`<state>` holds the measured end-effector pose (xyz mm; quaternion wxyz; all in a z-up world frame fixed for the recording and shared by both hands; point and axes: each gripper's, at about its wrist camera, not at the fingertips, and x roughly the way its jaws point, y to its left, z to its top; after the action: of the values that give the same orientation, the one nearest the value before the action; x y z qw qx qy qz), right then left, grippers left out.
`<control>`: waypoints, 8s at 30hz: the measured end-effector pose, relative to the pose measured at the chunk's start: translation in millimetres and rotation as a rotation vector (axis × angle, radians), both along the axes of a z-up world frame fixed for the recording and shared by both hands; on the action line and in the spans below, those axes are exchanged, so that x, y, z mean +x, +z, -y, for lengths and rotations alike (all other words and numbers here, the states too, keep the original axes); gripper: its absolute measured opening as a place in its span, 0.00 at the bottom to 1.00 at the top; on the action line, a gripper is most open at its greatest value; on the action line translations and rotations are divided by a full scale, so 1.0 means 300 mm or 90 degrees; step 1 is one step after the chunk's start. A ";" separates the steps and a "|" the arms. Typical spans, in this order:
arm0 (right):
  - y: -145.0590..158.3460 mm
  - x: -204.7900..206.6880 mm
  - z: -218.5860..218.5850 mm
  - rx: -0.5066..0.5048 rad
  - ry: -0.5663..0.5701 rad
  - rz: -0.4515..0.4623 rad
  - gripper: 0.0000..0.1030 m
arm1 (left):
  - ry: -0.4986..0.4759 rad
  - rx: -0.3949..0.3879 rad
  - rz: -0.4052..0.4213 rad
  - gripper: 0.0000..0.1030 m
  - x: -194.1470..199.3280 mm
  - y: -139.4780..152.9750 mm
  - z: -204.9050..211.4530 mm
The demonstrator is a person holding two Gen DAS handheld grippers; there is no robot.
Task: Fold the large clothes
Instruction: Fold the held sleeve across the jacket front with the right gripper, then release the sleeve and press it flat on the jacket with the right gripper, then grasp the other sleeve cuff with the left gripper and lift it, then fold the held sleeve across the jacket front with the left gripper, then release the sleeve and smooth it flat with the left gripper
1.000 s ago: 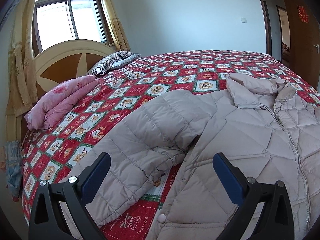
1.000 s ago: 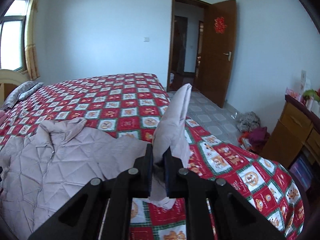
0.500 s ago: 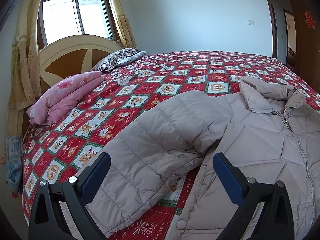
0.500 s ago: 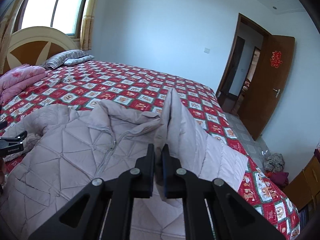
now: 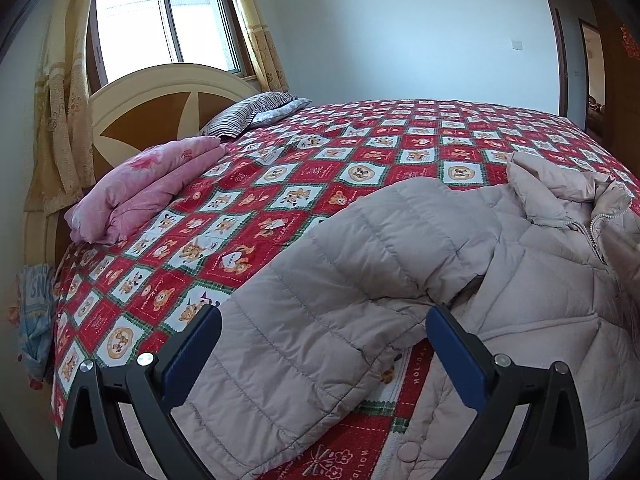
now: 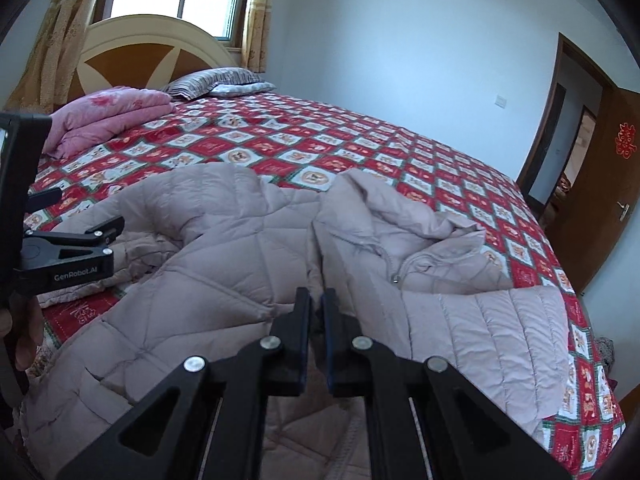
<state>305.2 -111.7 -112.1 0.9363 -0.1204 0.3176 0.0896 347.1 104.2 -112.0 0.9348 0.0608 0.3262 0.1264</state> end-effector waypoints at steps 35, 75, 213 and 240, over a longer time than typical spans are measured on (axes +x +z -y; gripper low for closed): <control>-0.105 0.050 0.798 0.196 -0.352 -0.072 0.58 | -0.135 0.030 0.026 0.99 -0.023 0.093 0.498; -0.258 0.249 0.811 0.109 -0.324 -0.119 0.56 | -0.156 0.026 -0.095 0.99 0.210 -0.220 0.630; -0.237 -0.277 0.658 0.176 -0.235 -0.064 0.88 | -0.332 -0.070 0.068 0.10 -0.081 0.379 0.579; -0.278 -0.284 0.639 0.158 -0.237 -0.053 0.93 | -0.468 -0.074 0.020 0.83 -0.028 0.087 0.936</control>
<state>220.2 -303.4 -195.4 0.9303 0.0599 0.3594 -0.0414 338.6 -176.7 -86.0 0.9246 0.1189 0.2749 -0.2353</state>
